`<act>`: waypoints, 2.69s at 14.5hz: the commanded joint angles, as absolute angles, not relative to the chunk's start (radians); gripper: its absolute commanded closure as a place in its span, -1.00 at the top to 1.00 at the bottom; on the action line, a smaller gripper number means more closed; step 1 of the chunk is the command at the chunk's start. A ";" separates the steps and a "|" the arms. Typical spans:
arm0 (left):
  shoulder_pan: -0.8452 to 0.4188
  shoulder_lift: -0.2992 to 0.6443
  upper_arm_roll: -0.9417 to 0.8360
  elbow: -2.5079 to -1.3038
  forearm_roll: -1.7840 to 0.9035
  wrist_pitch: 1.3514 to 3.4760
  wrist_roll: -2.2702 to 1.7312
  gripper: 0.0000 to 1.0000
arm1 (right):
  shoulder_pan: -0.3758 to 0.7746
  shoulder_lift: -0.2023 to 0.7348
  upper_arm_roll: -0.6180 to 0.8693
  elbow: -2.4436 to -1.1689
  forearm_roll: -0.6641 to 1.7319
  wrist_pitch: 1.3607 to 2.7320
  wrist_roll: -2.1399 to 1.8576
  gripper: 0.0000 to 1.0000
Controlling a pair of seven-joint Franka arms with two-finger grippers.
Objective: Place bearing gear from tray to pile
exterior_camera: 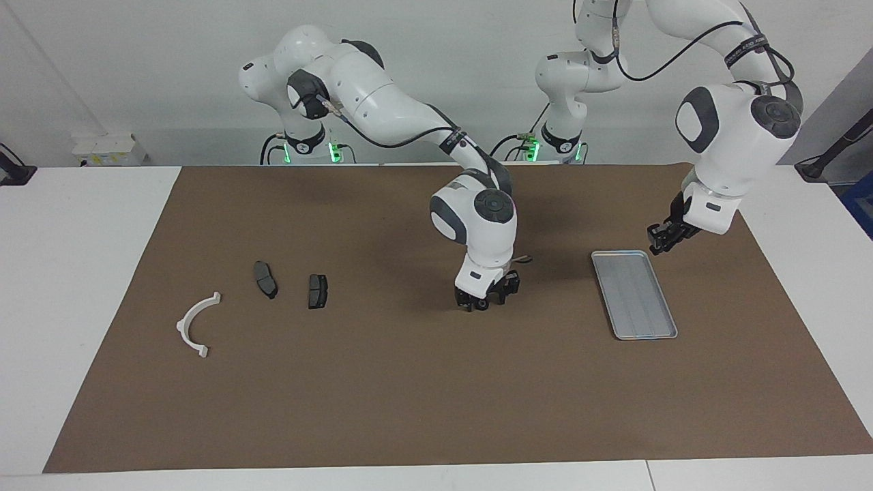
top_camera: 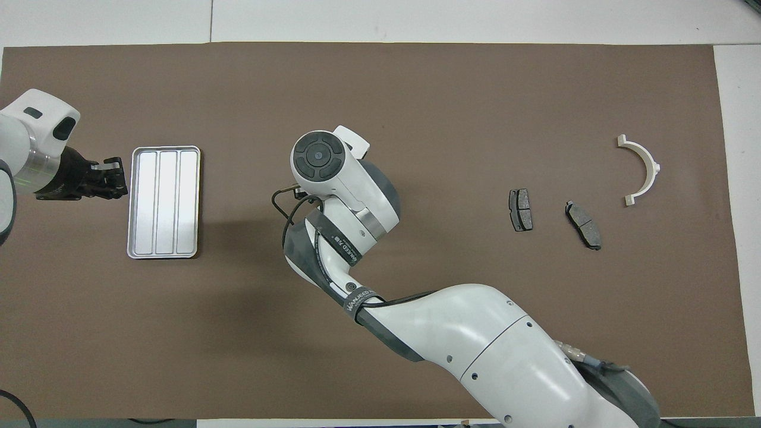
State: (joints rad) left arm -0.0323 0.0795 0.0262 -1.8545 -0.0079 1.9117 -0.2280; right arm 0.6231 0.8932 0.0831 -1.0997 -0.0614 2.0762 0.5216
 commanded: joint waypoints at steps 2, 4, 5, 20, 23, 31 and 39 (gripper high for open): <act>-0.037 0.066 0.025 -1.855 -0.008 1.896 -0.265 -1.00 | 0.603 0.844 0.095 -1.138 -0.054 2.079 0.508 -1.00; -0.047 0.067 0.023 -1.858 -0.008 1.905 -0.294 -1.00 | 0.592 0.839 0.095 -1.138 -0.055 2.072 0.500 -1.00; -0.061 0.067 0.023 -1.859 -0.008 1.916 -0.322 -1.00 | 0.585 0.836 0.095 -1.138 -0.054 2.071 0.489 -1.00; -0.417 0.286 0.023 -1.694 -0.048 2.086 -0.821 -1.00 | 0.183 0.663 0.129 -1.134 0.020 1.821 -0.019 -1.00; -0.547 0.530 0.031 -1.481 -0.015 2.089 -1.012 -1.00 | 0.019 0.650 0.127 -1.137 0.009 1.773 -0.249 -1.00; -0.603 0.637 0.031 -1.471 -0.012 2.192 -1.078 -1.00 | -0.124 0.536 0.126 -1.452 -0.061 1.940 -0.416 -1.00; -0.611 0.635 0.031 -1.499 -0.011 2.217 -1.083 -1.00 | -0.163 0.483 0.126 -1.653 -0.060 2.112 -0.494 -1.00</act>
